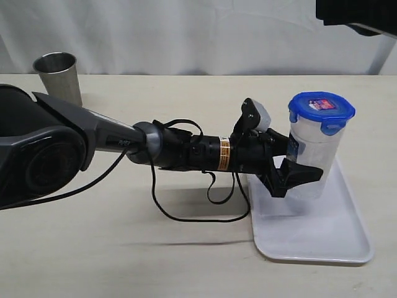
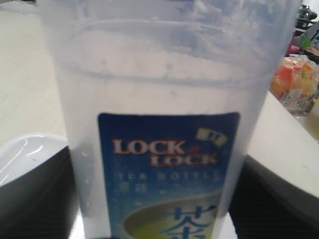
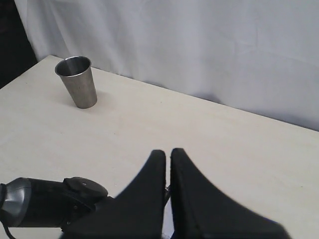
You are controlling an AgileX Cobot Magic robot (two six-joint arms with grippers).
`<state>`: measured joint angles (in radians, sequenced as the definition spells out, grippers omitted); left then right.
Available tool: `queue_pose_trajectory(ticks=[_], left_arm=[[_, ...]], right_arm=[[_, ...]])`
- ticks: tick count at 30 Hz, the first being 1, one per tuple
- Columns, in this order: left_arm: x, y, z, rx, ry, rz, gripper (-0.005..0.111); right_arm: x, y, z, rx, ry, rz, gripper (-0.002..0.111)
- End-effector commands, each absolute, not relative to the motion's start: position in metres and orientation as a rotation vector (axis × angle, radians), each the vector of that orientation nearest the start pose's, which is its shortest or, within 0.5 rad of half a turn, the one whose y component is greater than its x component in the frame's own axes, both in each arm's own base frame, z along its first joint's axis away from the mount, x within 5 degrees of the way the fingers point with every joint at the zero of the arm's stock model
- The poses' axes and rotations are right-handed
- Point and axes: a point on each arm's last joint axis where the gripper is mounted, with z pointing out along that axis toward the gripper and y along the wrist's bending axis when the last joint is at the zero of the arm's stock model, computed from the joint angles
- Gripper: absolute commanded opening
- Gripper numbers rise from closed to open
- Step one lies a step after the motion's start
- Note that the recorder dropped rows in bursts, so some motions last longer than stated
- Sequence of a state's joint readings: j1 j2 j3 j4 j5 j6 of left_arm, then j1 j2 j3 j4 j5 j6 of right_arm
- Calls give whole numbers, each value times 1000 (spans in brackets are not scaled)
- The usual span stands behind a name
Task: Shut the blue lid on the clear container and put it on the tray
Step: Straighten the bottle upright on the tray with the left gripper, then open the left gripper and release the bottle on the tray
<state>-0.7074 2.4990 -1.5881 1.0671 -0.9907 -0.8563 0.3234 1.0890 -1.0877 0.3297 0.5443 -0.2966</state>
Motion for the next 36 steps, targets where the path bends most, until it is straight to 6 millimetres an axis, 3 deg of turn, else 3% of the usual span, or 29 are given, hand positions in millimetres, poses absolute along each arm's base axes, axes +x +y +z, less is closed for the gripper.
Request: queue_pose_trajectory(ticks=[1, 11, 14, 19, 23, 36], left_arm=[[335, -373, 82, 1161, 1410, -1254, 0], [339, -372, 76, 1178, 1454, -1177, 5], [339, -372, 74, 1202, 1463, -1149, 20], [338, -372, 74, 1253, 1405, -1110, 57], [337, -372, 75, 1260, 1382, -1112, 74], [339, -372, 74, 1257, 1403, -1090, 77]], right_arm=[[214, 86, 399, -441, 1959, 356, 5], [214, 86, 399, -442, 1961, 357, 5], [214, 86, 399, -442, 1961, 357, 5], [214, 86, 399, -442, 1961, 357, 5], [214, 86, 399, -442, 1961, 357, 5], [214, 86, 399, -443, 1963, 357, 5]])
